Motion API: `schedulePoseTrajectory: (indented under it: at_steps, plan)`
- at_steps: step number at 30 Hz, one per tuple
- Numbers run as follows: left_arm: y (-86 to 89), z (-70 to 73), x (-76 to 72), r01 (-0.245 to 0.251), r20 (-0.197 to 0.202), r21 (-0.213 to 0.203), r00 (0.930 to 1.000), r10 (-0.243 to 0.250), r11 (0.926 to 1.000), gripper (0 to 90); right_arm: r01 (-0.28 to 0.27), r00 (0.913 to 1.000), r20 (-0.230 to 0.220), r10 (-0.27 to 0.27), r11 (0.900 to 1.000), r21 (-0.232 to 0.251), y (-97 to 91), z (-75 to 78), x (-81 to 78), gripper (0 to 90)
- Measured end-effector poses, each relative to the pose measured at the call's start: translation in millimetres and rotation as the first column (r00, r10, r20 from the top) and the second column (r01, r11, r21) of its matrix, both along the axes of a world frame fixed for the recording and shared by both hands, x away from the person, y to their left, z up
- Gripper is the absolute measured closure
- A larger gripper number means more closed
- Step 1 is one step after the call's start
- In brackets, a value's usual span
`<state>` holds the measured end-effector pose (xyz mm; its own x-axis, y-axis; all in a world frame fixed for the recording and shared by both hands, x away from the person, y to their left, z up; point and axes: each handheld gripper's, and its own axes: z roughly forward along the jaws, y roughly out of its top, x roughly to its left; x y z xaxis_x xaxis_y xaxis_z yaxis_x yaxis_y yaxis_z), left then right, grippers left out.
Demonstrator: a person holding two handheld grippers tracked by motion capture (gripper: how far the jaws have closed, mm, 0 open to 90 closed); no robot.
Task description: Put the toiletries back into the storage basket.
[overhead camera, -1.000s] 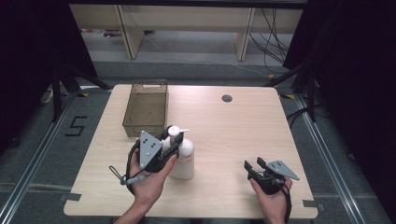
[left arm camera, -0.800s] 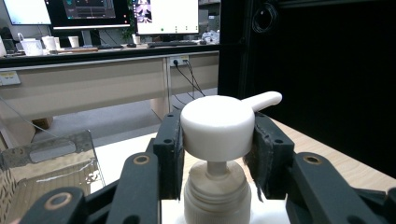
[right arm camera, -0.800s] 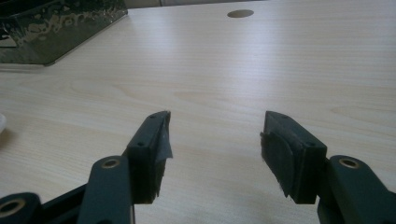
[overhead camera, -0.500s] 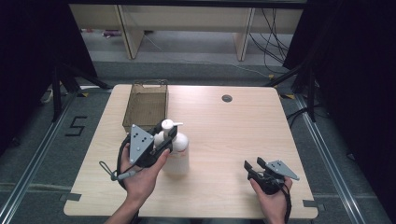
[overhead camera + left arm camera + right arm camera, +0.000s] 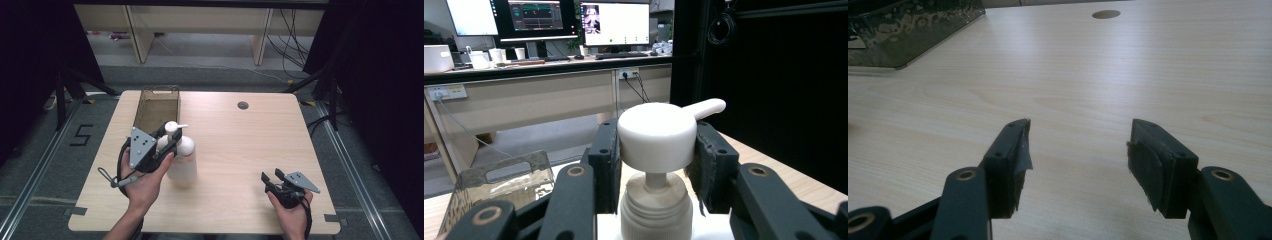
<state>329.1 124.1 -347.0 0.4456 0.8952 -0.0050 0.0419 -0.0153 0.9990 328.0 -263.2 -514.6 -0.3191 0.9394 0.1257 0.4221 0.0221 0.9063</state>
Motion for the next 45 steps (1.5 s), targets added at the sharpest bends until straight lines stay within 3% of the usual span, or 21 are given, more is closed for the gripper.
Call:
schedulePoseTrajectory:
  at_steps: [12, 13, 15, 17, 19, 20, 24, 25, 27, 31, 45]
  plan:
    - [13.3, 8.8, 6.3, -0.035, 0.019, -0.006, 0.9992, 0.035, 0.9994, 59.5, -0.002, 1.0000, -0.009, 0.002, 1.0000, 0.005, 0.8, 0.6, -0.6, 42.7]
    - [14.5, 9.5, 6.8, -0.037, 0.020, -0.002, 0.9991, 0.037, 0.9993, 59.5, 0.013, 0.9996, -0.027, -0.012, 0.9990, 0.044, 4.0, 0.5, -1.9, 42.7]
    - [16.1, 10.7, 8.2, -0.042, 0.025, -0.003, 0.9988, 0.042, 0.9991, 59.5, 0.016, 0.9994, -0.032, -0.014, 0.9987, 0.048, 4.3, 0.6, -2.3, 42.7]
    - [18.1, 12.0, 9.3, -0.048, 0.028, 0.000, 0.9985, 0.048, 0.9989, 59.5, -0.003, 1.0000, -0.008, 0.003, 1.0000, 0.005, 0.7, 0.7, -0.7, 42.7]
    - [19.9, 13.2, 10.1, -0.054, 0.030, 0.002, 0.9981, 0.054, 0.9985, 59.5, -0.003, 1.0000, -0.008, 0.003, 1.0000, 0.005, 0.8, 0.7, -0.7, 42.7]
    - [20.7, 13.6, 10.7, -0.058, 0.033, 0.001, 0.9978, 0.058, 0.9983, 59.5, 0.013, 0.9995, -0.029, -0.012, 0.9988, 0.047, 4.1, 0.6, -2.2, 42.7]
    - [25.0, 14.9, 13.2, -0.071, 0.033, 0.000, 0.9969, 0.071, 0.9975, 59.5, 0.007, 0.9996, -0.027, -0.006, 0.9997, 0.026, 3.0, 0.6, -2.2, 42.7]
    - [26.1, 15.1, 13.9, -0.074, 0.033, 0.000, 0.9967, 0.074, 0.9973, 59.5, -0.005, 1.0000, -0.006, 0.005, 1.0000, -0.003, 0.6, 0.6, -0.9, 42.7]
    - [27.1, 15.4, 14.5, -0.079, 0.034, 0.000, 0.9963, 0.079, 0.9969, 59.5, 0.008, 0.9997, -0.023, -0.007, 0.9993, 0.036, 3.6, 0.2, -1.8, 42.7]
    - [30.7, 16.7, 17.1, -0.094, 0.038, 0.005, 0.9949, 0.094, 0.9955, 59.5, -0.005, 1.0000, -0.005, 0.005, 1.0000, -0.006, 0.5, 0.4, -0.6, 42.7]
    - [45.8, 21.6, 27.5, -0.138, 0.050, 0.008, 0.9893, 0.137, 0.9904, 59.5, -0.005, 1.0000, -0.008, 0.005, 1.0000, -0.004, 1.0, 0.7, -1.1, 42.7]
